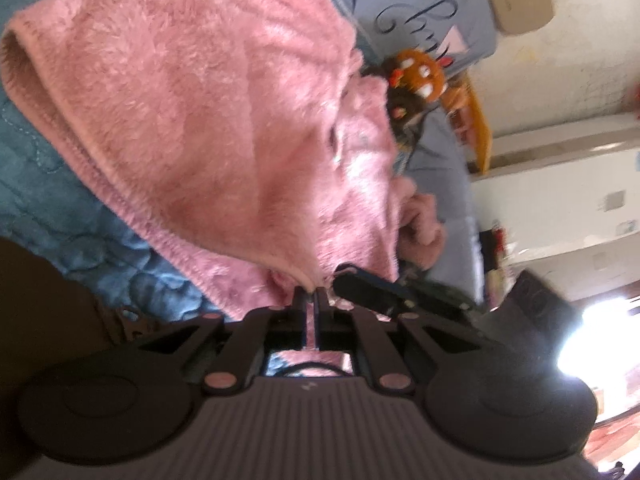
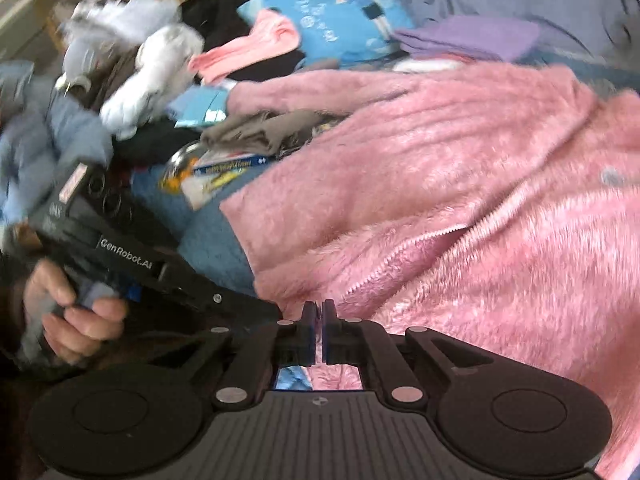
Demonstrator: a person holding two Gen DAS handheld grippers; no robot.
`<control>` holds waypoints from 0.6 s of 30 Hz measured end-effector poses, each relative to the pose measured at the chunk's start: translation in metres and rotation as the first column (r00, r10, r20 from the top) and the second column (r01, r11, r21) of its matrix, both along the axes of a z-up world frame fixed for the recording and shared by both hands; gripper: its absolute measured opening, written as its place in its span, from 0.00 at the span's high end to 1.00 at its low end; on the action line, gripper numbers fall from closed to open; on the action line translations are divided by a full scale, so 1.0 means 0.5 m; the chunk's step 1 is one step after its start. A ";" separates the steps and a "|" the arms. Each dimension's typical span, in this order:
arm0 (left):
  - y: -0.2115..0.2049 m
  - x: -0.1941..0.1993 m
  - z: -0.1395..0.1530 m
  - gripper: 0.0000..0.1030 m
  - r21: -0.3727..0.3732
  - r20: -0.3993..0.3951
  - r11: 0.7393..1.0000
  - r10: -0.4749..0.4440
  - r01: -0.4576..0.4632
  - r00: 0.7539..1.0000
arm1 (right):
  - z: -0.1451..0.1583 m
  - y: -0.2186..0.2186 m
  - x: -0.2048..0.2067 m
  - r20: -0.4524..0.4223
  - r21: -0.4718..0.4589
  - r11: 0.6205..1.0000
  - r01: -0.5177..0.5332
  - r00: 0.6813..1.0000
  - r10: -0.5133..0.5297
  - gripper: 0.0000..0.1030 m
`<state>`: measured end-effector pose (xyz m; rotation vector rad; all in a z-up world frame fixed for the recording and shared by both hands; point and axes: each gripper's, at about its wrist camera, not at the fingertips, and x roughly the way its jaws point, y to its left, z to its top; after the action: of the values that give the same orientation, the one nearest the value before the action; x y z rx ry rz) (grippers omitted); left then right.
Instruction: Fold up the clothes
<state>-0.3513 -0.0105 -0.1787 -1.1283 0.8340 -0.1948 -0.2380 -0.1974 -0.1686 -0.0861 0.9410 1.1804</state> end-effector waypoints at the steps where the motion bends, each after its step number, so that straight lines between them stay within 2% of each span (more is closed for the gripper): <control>1: 0.003 -0.002 0.000 0.98 -0.017 0.015 1.000 0.002 -0.002 1.000 | 0.001 -0.005 0.001 -0.020 0.016 1.000 0.017 1.000 -0.016 0.97; 4: 0.006 -0.004 0.001 0.95 -0.036 0.025 0.999 0.009 -0.008 1.000 | 0.002 -0.016 0.001 -0.064 0.051 0.997 0.050 0.997 -0.047 0.97; 8: 0.011 -0.006 -0.001 0.89 -0.081 0.044 0.996 0.044 -0.040 0.998 | 0.001 -0.010 -0.006 -0.074 0.060 0.996 0.060 0.996 -0.055 0.98; 13: 0.009 0.002 -0.005 0.83 -0.093 0.036 0.994 0.059 -0.055 0.998 | -0.008 -0.020 -0.003 -0.107 0.077 0.992 0.095 0.991 -0.086 0.98; 17: 0.004 0.009 -0.008 0.85 -0.084 0.022 0.994 0.073 -0.071 0.997 | -0.015 -0.028 0.001 -0.147 0.095 0.988 0.125 0.983 -0.110 0.98; 18: 0.001 0.012 -0.009 0.89 -0.078 0.013 0.994 0.077 -0.075 0.997 | -0.016 -0.028 0.001 -0.148 0.092 0.987 0.128 0.982 -0.114 0.98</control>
<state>-0.3452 -0.0098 -0.1831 -1.2278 0.7732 -0.1741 -0.2373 -0.2115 -0.1766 0.1372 0.9950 1.1301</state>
